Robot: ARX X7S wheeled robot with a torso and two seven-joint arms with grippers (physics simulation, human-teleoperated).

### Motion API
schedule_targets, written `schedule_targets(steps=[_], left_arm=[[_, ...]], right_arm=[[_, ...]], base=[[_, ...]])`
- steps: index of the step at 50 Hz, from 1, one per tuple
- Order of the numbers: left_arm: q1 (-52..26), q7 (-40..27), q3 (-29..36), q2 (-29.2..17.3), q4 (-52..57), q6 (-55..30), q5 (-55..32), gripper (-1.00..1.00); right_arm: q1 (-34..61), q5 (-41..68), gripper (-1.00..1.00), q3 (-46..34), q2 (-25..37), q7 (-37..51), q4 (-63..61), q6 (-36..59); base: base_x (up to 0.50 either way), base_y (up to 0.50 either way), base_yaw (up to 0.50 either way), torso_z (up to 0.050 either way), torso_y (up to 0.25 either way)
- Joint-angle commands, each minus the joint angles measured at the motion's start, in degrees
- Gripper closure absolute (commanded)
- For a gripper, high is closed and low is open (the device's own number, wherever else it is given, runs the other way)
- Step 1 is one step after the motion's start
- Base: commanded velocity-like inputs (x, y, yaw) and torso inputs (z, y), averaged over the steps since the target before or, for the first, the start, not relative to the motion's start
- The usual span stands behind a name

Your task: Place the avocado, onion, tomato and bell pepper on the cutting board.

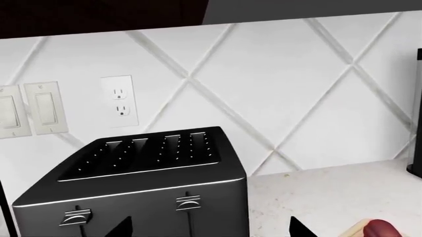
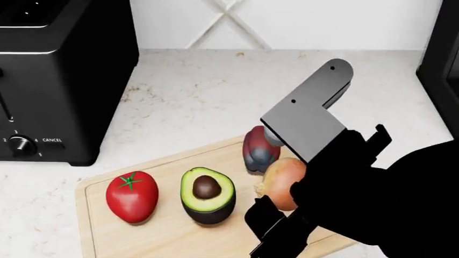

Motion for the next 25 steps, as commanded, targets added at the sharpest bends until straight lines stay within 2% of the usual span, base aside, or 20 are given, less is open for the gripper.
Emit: schedule_targets(steps=[1,9,10,25], left_arm=[[0.48,1.67,-2.21,1.94,0.66,-0.22,1.83,-1.0],[0.98,1.59,-3.14,2.15,0.67,-0.7,1.66,-1.0],[1.07,1.57,-3.33,2.18,0.68,-0.76,1.6,-1.0],[0.17,1.39,-3.43,1.07,0.45,0.07,0.59,-1.0]], right_arm=[[-0.65,-5.25,1.0,0.3,-2.32,-4.14,0.47,-2.03],[-0.14,-5.53,1.0,0.0,-2.54,-4.28,0.69,-2.04],[0.14,-5.24,-1.0,0.15,-2.47,-4.18,0.57,-1.94],[5.29,1.54,-1.0,2.07,-2.1,0.49,-1.42,1.01]], base=[[0.0,0.0,0.0,0.0,0.0],[0.0,0.0,0.0,0.0,0.0],[0.0,0.0,0.0,0.0,0.0],[0.0,0.0,0.0,0.0,0.0]])
